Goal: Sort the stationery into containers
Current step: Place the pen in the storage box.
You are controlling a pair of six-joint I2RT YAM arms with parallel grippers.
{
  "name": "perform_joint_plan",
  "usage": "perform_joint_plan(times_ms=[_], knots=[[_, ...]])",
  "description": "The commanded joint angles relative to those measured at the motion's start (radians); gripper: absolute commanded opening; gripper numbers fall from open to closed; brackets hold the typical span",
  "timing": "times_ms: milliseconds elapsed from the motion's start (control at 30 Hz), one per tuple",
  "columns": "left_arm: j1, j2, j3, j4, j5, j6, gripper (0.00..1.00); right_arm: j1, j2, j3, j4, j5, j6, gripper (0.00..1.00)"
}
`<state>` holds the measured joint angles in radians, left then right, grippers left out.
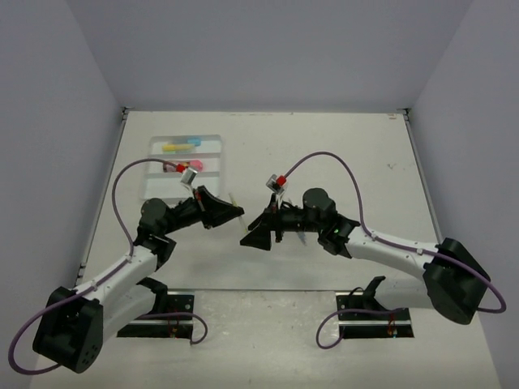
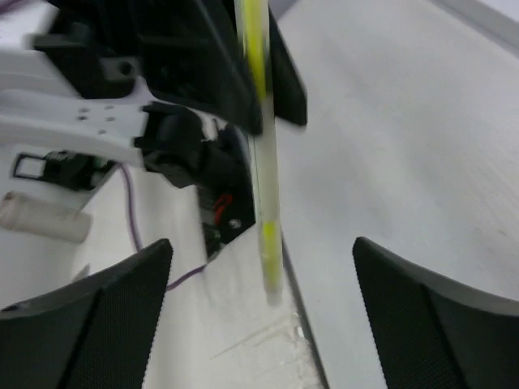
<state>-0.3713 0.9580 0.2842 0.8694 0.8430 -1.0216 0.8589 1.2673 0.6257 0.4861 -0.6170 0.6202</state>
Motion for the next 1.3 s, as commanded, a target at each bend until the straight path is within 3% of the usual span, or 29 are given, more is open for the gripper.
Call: perform_joint_plan(times_ms=[0, 33, 67, 133, 200, 367, 500, 567, 667, 800, 867, 1000, 1033, 1167, 1267], knots=[[0.004, -0.026, 0.248, -0.685, -0.451, 0.192, 0.00, -0.017, -0.108, 0.043, -0.312, 0.353, -0.065, 0.99], [0.008, -0.019, 0.278, -0.812, -0.596, 0.190, 0.00, -0.024, -0.146, 0.042, -0.414, 0.520, -0.065, 0.99], [0.015, -0.009, 0.308, -0.814, -0.598, 0.169, 0.00, -0.037, -0.172, 0.040, -0.472, 0.601, -0.057, 0.99], [0.052, 0.014, 0.344, -0.940, -0.813, 0.049, 0.00, -0.062, -0.246, 0.031, -0.617, 0.741, -0.017, 0.99], [0.070, 0.024, 0.339, -0.963, -0.990, -0.069, 0.00, -0.071, -0.389, 0.014, -0.683, 0.876, 0.023, 0.99], [0.089, 0.089, 0.348, -0.977, -1.242, -0.350, 0.00, -0.074, -0.628, -0.028, -0.788, 1.022, 0.051, 0.99], [0.138, 0.201, 0.394, -1.049, -1.335, -0.518, 0.00, -0.075, -0.704, -0.052, -0.834, 1.018, 0.046, 0.99], [0.163, 0.233, 0.384, -0.996, -1.374, -0.554, 0.00, -0.075, -0.702, -0.050, -0.859, 0.999, 0.035, 0.99], [0.237, 0.303, 0.398, -0.927, -1.352, -0.530, 0.00, -0.074, -0.674, -0.043, -0.878, 0.964, 0.022, 0.99], [0.275, 0.390, 0.436, -0.958, -1.338, -0.511, 0.01, -0.075, -0.606, -0.032, -0.902, 0.948, 0.000, 0.98], [0.285, 0.417, 0.422, -0.944, -1.324, -0.509, 0.12, -0.075, -0.511, 0.008, -0.951, 0.947, -0.014, 0.93], [0.300, 0.444, 0.399, -0.899, -1.285, -0.490, 0.59, -0.075, -0.333, 0.101, -1.016, 0.915, -0.060, 0.80], [0.305, 0.446, 0.403, -0.901, -1.268, -0.485, 0.66, -0.075, -0.290, 0.112, -1.025, 0.905, -0.073, 0.78], [0.310, 0.402, 0.414, -0.915, -1.212, -0.456, 0.79, -0.108, -0.153, 0.144, -1.029, 0.865, -0.106, 0.64], [0.310, 0.325, 0.423, -0.942, -1.159, -0.418, 0.81, -0.142, -0.054, 0.183, -1.024, 0.813, -0.146, 0.52]])
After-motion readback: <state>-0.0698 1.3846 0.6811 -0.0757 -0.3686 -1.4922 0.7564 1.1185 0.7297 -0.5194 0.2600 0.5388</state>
